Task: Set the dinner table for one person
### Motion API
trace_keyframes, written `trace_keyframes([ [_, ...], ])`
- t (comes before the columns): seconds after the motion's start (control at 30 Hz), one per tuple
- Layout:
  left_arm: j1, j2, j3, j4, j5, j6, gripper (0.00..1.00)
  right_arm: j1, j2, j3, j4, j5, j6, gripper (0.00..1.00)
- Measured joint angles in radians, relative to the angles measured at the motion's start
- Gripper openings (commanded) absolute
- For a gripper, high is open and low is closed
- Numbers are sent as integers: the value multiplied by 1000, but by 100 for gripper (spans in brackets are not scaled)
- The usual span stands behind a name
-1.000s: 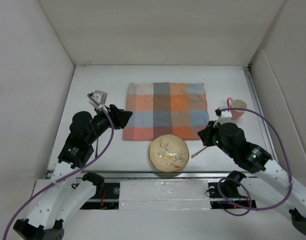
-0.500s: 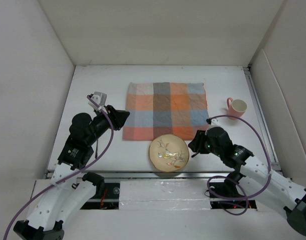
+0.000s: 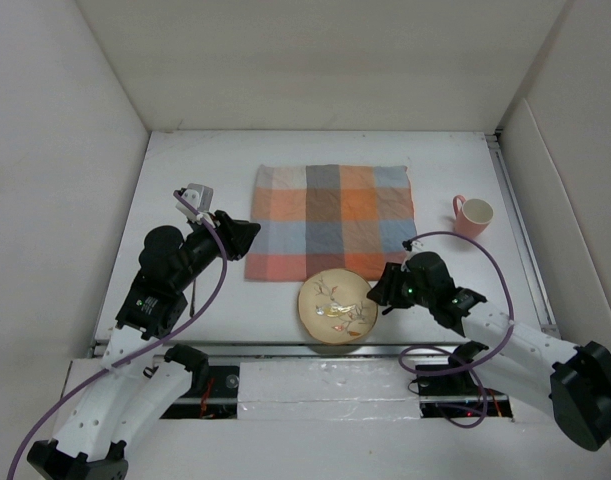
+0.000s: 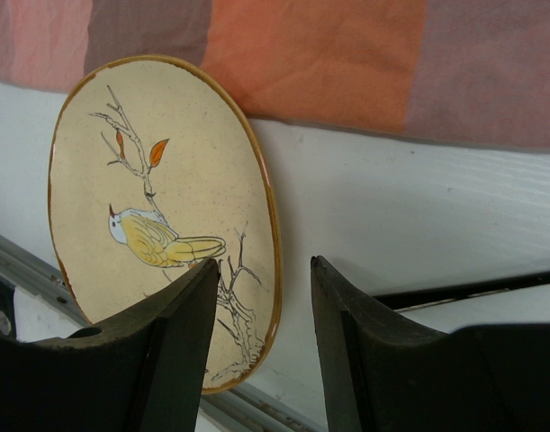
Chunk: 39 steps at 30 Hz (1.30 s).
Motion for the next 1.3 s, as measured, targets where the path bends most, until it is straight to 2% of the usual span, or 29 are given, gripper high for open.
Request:
trace_keyframes([
  [0.13, 0, 1, 0, 0, 0, 0, 29, -8, 71, -7, 80, -46, -1, 48],
  [0.43, 0, 1, 0, 0, 0, 0, 29, -35, 119, -76, 180, -88, 5, 41],
  [0.67, 0, 1, 0, 0, 0, 0, 29, -49, 201, -116, 344, -159, 32, 28],
  [0.83, 0, 1, 0, 0, -2, 0, 30, -56, 214, -127, 387, -196, 52, 1],
  [0.97, 0, 1, 0, 0, -5, 0, 30, -55, 171, -131, 391, -227, 64, 0],
  [1.3, 0, 3, 0, 0, -9, 0, 30, -78, -56, -128, 255, -218, 69, 0],
])
